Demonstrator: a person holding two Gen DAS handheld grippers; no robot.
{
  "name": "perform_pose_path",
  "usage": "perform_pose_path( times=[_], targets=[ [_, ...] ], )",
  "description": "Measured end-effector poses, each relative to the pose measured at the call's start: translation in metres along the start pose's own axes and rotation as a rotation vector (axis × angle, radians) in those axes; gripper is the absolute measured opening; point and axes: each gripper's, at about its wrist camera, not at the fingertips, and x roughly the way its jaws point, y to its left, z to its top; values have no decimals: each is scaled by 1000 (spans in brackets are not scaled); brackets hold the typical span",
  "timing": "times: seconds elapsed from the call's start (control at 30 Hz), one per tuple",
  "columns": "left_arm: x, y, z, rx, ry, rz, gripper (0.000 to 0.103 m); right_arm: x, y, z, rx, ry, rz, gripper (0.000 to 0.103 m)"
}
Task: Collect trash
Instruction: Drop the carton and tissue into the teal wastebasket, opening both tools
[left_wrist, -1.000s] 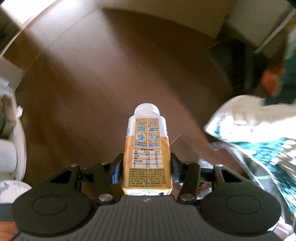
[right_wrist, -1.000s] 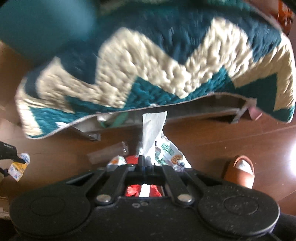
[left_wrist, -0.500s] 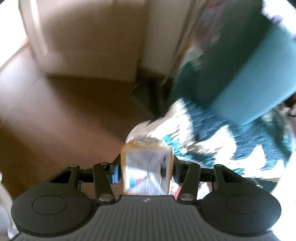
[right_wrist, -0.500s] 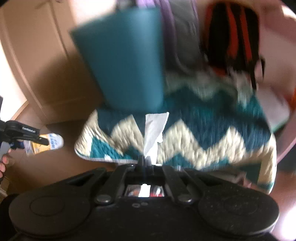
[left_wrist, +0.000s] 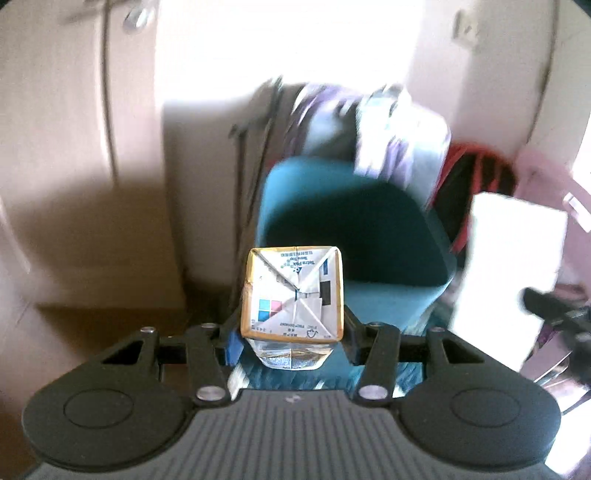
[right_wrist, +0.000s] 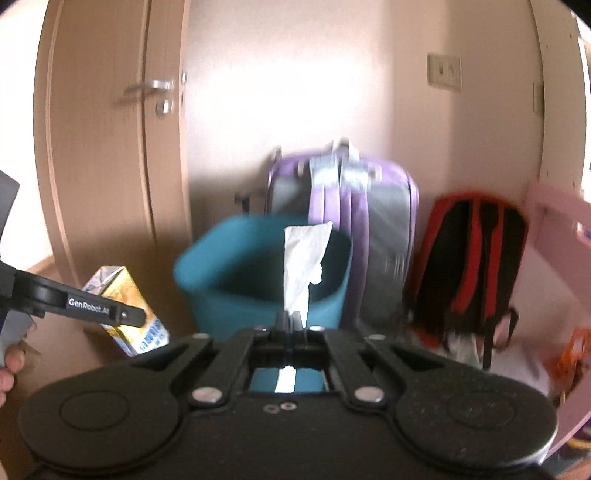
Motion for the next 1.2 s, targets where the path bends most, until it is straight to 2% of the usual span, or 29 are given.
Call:
perform_pose_path(
  times=[0.1, 0.27, 0.47, 0.67, 0.87, 0.93, 1.0, 1.1, 1.2],
  targets=[
    [-2, -18, 31, 24, -59, -35, 50, 12, -1, 24, 11, -31, 8, 0],
    [7, -28, 61, 49, -100, -42, 50, 42, 0, 43, 27, -28, 22, 0],
    [62, -34, 64, 48, -34, -24, 50, 81, -2, 39, 28, 27, 23, 0],
    [119, -41, 53, 78, 59, -23, 50, 126, -13, 31, 44, 116, 46, 0],
    [157, -42, 45, 85, 133, -15, 51, 156, -19, 21, 48, 189, 52, 1],
    [164, -42, 45, 89, 142, -14, 51, 161, -19, 17, 38, 203, 55, 6],
    [168, -43, 45, 94, 138, -23, 51, 163, -19, 15, 29, 200, 44, 16],
    [168, -40, 45, 72, 137, -15, 58, 167, -20, 15, 30, 206, 43, 18],
    [163, -38, 45, 56, 130, -24, 63, 167, -22, 15, 30, 204, 40, 29]
  ],
)
